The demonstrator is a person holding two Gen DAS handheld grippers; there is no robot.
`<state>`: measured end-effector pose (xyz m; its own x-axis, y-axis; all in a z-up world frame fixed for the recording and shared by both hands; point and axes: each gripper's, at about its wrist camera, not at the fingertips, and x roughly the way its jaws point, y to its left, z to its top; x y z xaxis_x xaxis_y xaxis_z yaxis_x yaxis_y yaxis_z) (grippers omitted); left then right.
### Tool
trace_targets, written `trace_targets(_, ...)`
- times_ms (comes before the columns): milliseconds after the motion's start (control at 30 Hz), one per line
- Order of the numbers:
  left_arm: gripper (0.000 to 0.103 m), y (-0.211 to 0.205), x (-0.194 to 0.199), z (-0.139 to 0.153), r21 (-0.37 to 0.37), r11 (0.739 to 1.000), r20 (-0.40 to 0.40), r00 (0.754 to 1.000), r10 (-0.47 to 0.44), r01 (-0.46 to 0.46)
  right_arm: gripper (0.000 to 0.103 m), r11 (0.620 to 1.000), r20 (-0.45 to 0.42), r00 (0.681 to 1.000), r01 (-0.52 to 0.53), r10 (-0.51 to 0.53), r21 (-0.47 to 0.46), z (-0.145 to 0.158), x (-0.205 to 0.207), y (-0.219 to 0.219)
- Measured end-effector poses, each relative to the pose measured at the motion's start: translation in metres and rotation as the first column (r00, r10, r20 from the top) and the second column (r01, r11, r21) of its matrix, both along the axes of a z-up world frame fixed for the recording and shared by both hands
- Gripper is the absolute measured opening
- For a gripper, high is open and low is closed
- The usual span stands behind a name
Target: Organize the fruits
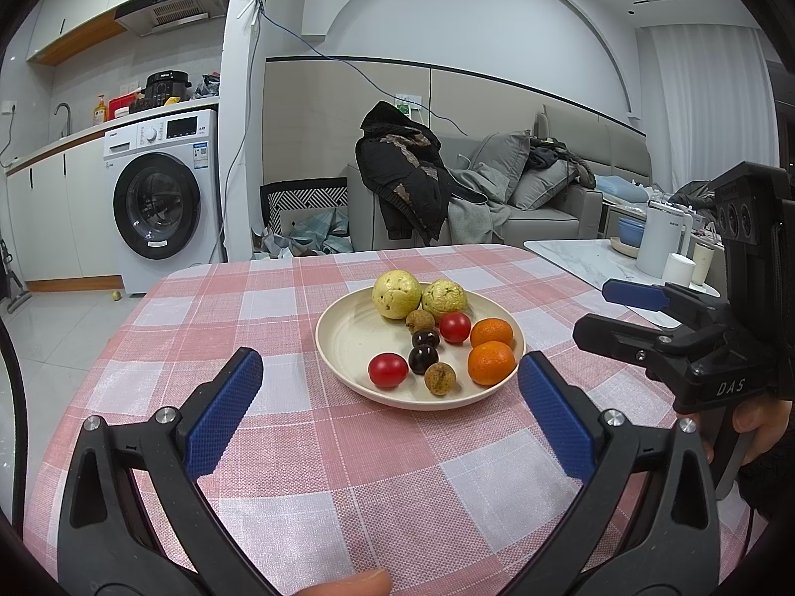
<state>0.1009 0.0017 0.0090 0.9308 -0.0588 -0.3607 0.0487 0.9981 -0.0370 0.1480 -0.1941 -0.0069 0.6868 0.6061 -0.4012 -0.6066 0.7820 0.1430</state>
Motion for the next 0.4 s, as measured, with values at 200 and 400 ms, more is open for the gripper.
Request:
trace_targets(200, 0.103, -0.0003, 0.0015, -0.0025, -0.005, 1.0, -0.007, 1.0, 0.005, -0.005, 0.103, 1.0, 0.001, 1.0, -0.001, 0.001, 0.0, 0.0001, -0.0001, 0.0001)
trace_targets(400, 0.103, 0.0014, 0.0037, -0.0063, -0.021, 1.0, -0.016, 1.0, 0.018, -0.018, 0.103, 1.0, 0.0, 1.0, 0.0, 0.0, -0.001, 0.0, -0.0001, 0.0001)
